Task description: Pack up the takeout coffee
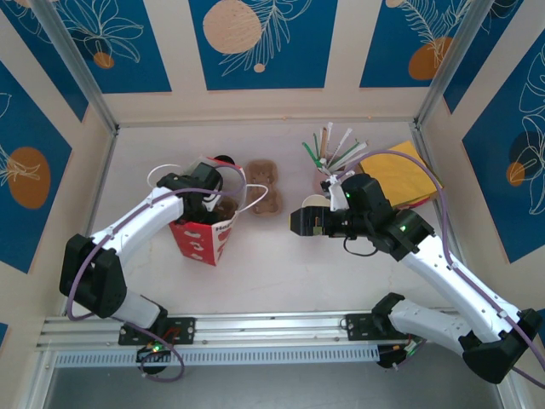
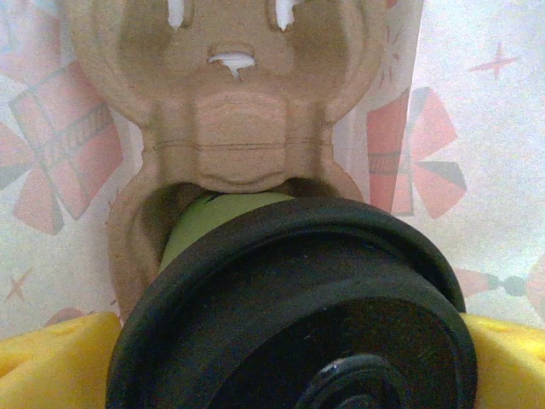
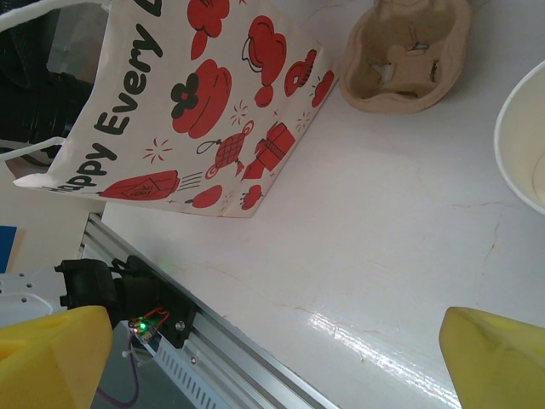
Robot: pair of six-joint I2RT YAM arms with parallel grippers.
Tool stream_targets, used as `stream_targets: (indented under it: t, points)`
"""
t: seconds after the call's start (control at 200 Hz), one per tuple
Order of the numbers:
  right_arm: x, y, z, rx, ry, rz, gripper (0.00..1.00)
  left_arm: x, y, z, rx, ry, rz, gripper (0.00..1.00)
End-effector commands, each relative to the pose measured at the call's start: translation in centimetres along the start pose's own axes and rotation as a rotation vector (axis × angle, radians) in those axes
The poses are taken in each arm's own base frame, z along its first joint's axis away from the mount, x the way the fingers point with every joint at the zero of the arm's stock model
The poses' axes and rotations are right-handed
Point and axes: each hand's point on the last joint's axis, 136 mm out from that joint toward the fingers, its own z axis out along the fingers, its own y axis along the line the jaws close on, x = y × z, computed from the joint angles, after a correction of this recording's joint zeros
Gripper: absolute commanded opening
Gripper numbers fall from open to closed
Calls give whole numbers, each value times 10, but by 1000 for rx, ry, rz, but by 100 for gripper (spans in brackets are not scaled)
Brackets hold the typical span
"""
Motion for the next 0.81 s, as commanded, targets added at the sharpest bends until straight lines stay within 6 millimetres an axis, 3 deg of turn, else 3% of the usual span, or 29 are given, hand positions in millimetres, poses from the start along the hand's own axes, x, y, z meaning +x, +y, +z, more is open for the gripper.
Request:
stream_targets:
  t: [0.0,0.8]
  points:
    - [2,1,2,-13,13,1,99,25,17,6,-78,113,-10,94]
    - [0,2,2,-16,10,-2,99,25,17,-4,-72,95,-15,94]
